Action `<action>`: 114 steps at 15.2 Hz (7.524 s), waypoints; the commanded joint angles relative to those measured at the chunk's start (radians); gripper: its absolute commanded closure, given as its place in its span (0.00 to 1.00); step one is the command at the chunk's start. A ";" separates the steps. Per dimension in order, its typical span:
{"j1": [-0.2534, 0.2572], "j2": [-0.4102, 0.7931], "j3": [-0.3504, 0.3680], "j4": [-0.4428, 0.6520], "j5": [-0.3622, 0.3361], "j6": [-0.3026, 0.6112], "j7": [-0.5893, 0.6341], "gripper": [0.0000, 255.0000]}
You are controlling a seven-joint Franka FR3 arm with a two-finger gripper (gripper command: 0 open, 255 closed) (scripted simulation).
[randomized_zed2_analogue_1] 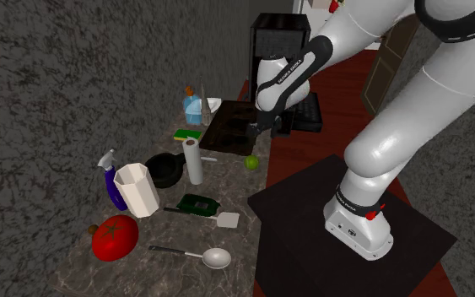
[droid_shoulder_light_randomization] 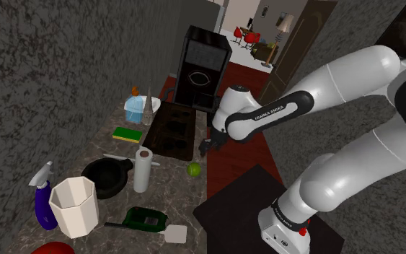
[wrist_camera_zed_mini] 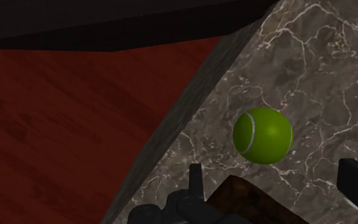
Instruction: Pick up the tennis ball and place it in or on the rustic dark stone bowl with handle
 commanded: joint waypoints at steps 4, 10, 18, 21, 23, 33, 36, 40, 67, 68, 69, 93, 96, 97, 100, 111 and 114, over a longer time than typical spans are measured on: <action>-0.007 0.246 0.035 0.050 -0.065 0.201 0.125 0.00; 0.007 0.374 0.012 0.077 -0.148 0.301 0.200 0.00; 0.027 0.439 -0.018 0.089 -0.195 0.353 0.235 0.00; 0.027 0.438 -0.018 0.089 -0.195 0.352 0.235 0.00; 0.027 0.438 -0.018 0.089 -0.195 0.352 0.235 1.00; 0.014 0.403 0.001 0.083 -0.170 0.323 0.216 1.00; 0.000 0.350 0.023 0.077 -0.130 0.278 0.188 1.00; -0.007 0.281 0.040 0.072 -0.082 0.216 0.153 1.00; 0.033 0.023 0.080 0.211 0.022 -0.173 0.151 1.00; 0.039 0.047 0.095 0.238 0.015 -0.176 0.178 1.00; 0.045 0.072 0.110 0.267 0.006 -0.180 0.206 1.00; 0.368 0.816 0.202 1.275 -0.322 -0.501 0.726 1.00; 0.370 0.832 0.197 1.258 -0.329 -0.470 0.731 1.00; 0.371 0.838 0.195 1.253 -0.331 -0.459 0.733 1.00; 0.369 0.833 0.196 1.247 -0.330 -0.458 0.733 0.00; 0.719 1.125 -0.055 1.543 -0.628 -0.607 1.279 0.00; 0.713 1.138 -0.060 1.535 -0.633 -0.584 1.282 0.00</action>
